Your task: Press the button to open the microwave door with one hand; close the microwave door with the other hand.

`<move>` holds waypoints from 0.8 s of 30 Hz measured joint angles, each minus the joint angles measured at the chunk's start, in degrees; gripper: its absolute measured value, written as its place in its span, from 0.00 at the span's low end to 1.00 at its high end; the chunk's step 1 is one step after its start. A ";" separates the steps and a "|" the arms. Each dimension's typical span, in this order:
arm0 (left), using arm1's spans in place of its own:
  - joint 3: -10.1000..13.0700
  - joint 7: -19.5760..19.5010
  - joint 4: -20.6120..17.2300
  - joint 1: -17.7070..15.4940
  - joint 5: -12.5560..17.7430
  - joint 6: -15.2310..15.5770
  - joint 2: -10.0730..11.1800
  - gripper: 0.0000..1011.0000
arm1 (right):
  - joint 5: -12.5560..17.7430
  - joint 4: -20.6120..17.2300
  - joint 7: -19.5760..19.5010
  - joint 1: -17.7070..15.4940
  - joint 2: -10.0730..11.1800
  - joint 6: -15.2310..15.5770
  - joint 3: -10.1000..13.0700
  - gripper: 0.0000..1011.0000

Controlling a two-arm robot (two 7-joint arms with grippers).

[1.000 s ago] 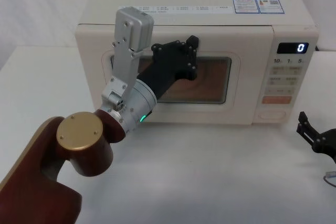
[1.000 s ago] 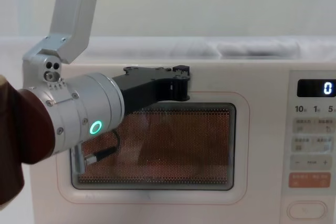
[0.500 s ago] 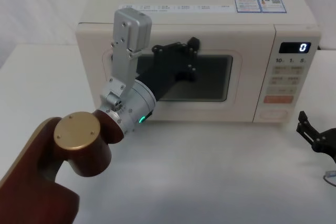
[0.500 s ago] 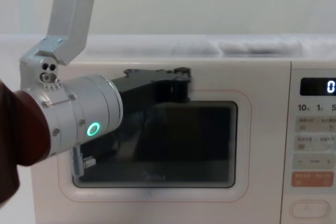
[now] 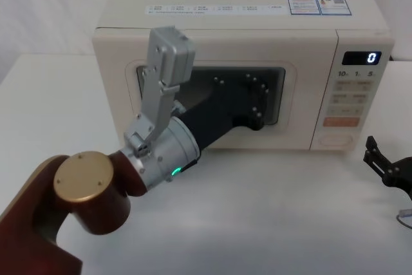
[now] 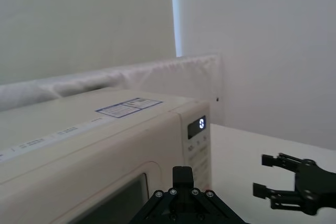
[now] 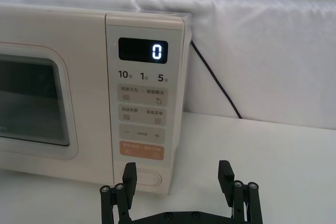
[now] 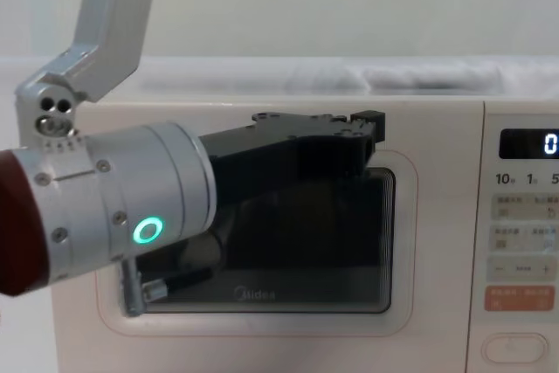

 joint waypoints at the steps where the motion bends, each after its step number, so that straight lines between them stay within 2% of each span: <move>1: 0.05 0.00 -0.34 0.24 -0.14 0.00 0.29 0.00 | 0.00 0.00 0.00 0.00 0.00 0.00 0.00 0.99; 6: 0.03 1.75 -2.82 3.35 -0.89 -0.26 2.20 0.00 | 0.00 0.00 0.00 0.00 0.00 0.00 0.00 0.99; 13: -1.18 5.98 -4.12 7.47 -0.49 -1.23 2.73 0.00 | 0.00 0.00 0.00 0.00 0.00 0.00 0.00 0.99; 18: -3.73 11.84 -4.58 11.70 2.34 -2.72 1.57 0.00 | 0.00 0.00 0.00 0.00 0.00 0.00 0.00 0.99; 24: -7.02 16.33 -5.03 15.56 3.77 -4.47 -0.03 0.00 | 0.00 0.00 0.00 0.00 0.00 0.00 0.00 0.99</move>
